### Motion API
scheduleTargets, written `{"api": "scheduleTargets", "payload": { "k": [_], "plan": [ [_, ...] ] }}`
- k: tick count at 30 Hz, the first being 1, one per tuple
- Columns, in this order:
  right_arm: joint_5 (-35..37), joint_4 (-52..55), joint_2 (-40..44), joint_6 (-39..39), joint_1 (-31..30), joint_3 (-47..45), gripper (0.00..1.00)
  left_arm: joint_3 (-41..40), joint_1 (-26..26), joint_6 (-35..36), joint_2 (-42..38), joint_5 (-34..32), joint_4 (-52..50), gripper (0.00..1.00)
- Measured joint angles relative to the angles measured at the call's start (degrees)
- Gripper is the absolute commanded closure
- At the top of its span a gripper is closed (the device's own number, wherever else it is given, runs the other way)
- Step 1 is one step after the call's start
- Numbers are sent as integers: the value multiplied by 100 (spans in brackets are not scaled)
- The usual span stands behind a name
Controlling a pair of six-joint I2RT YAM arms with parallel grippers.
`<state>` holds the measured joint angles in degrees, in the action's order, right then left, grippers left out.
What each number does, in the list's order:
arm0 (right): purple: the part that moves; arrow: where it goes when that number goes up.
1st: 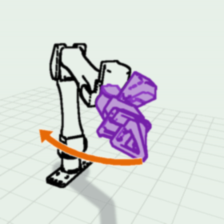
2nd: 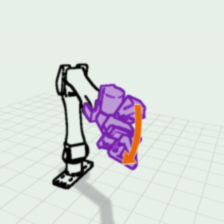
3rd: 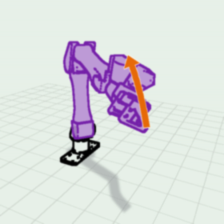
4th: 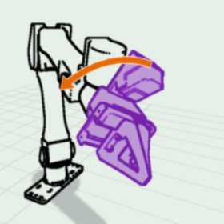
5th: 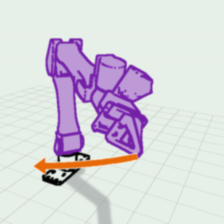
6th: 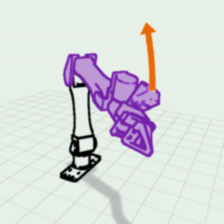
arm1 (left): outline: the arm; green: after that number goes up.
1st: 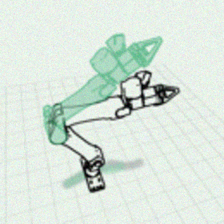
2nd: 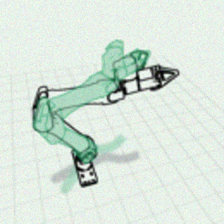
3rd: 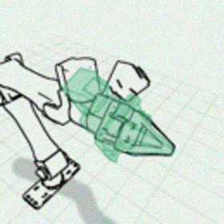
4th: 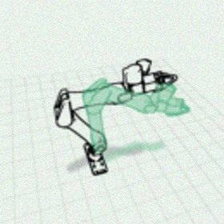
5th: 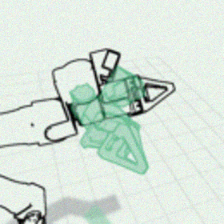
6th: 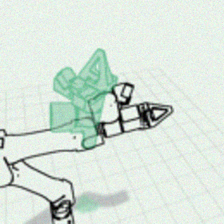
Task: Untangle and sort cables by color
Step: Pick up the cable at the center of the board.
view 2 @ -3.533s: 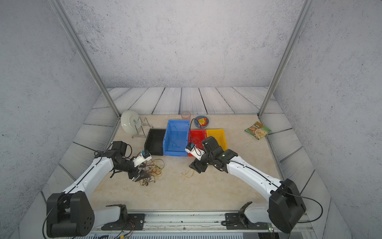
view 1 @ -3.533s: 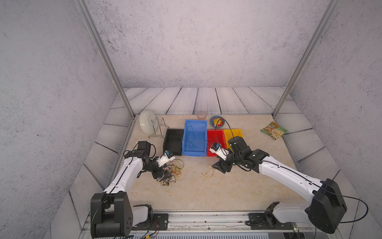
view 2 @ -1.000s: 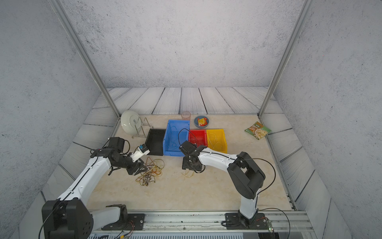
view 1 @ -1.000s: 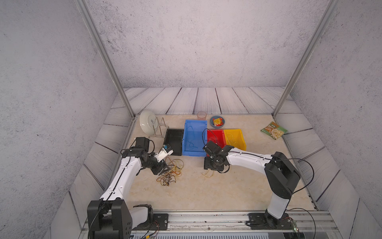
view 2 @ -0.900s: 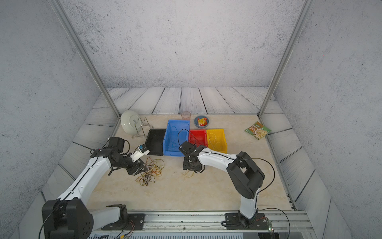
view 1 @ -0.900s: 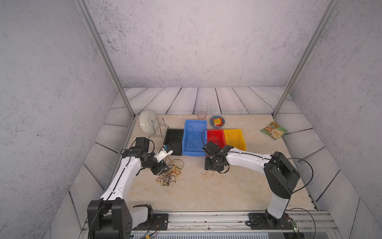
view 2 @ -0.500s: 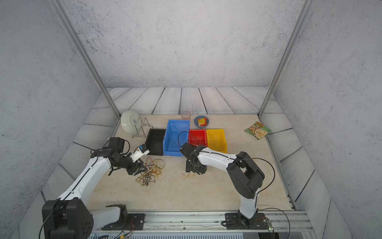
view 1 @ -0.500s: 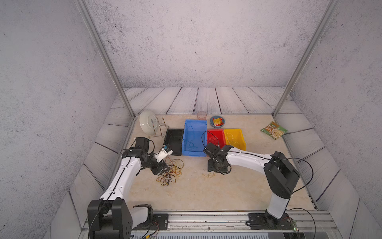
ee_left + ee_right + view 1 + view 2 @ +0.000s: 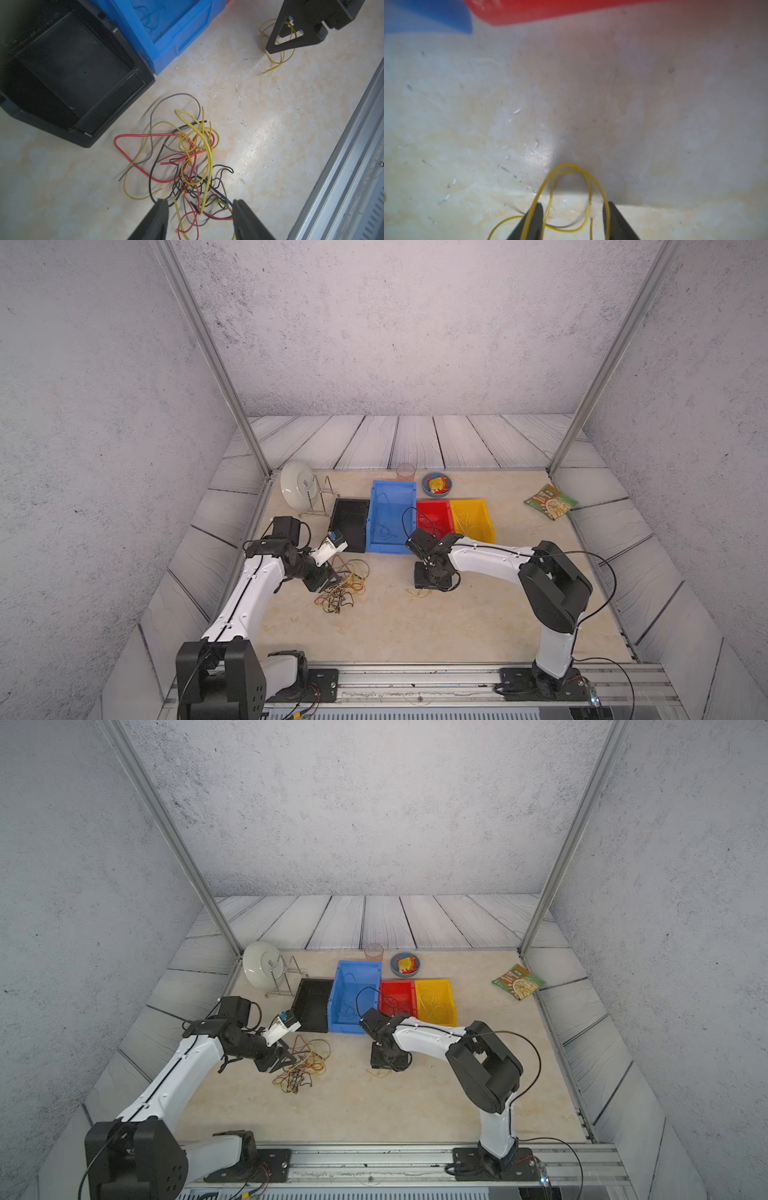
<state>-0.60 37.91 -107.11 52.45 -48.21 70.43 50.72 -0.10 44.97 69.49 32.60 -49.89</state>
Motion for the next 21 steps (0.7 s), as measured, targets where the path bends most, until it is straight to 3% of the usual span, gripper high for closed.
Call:
{"api": "scheduleTargets", "payload": {
  "k": [8,21],
  "plan": [
    [66,-42,2,-24,0,0,93,0,0,0,0,-2,22,45],
    [892,531,529,-514,13,94,100,0,0,0,0,0,22,45]
  ]
}}
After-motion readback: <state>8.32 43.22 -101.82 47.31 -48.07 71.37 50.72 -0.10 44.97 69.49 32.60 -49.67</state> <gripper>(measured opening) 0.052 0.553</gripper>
